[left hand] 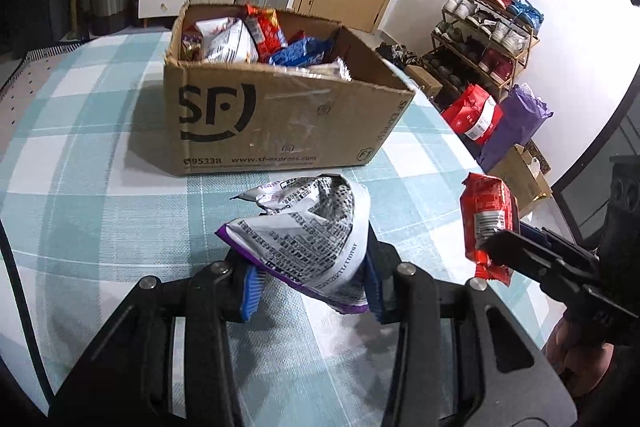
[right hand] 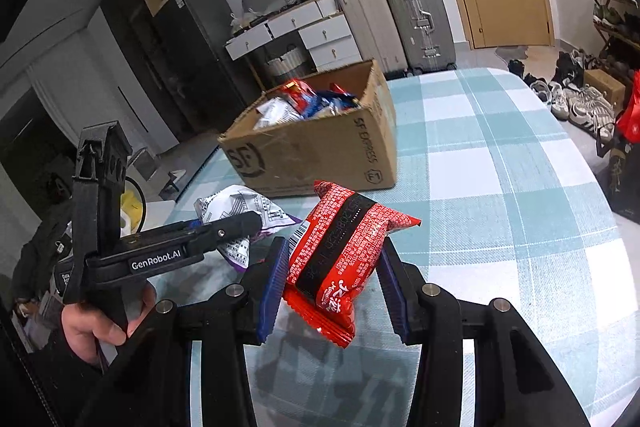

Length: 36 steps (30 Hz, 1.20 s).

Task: Organize snacks
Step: 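Carry both held bags up over the cardboard box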

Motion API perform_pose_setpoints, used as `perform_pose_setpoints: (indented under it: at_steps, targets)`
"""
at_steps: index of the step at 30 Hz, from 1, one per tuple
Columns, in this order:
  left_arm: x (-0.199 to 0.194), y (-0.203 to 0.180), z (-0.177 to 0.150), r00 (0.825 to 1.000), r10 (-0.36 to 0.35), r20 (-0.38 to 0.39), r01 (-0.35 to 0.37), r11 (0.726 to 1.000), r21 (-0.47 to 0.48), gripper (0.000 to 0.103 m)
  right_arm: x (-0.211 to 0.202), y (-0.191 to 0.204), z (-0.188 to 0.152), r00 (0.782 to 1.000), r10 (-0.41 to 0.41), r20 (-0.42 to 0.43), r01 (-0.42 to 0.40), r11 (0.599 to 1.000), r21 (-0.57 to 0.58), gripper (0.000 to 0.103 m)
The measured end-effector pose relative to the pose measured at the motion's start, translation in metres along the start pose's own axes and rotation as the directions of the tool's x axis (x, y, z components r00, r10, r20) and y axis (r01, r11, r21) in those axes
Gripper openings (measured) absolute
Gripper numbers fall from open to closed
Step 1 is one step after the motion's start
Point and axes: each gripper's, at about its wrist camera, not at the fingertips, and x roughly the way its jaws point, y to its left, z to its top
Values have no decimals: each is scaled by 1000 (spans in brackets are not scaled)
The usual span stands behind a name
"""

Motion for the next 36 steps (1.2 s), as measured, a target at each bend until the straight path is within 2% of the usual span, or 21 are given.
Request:
perform_pose_setpoints:
  at_steps: [11, 21, 36]
  targets:
    - [-59, 2, -1, 999, 15, 42, -16, 1000, 18, 38, -20, 33, 16, 999, 27, 33, -25, 997, -68, 45]
    - [-99, 11, 20, 998, 24, 65, -25, 999, 24, 38, -27, 54, 53, 996, 68, 51, -62, 992, -109, 45]
    - [-109, 8, 92, 994, 48, 96, -55, 996, 69, 38, -17, 78, 121, 994, 90, 67, -75, 977, -200, 45]
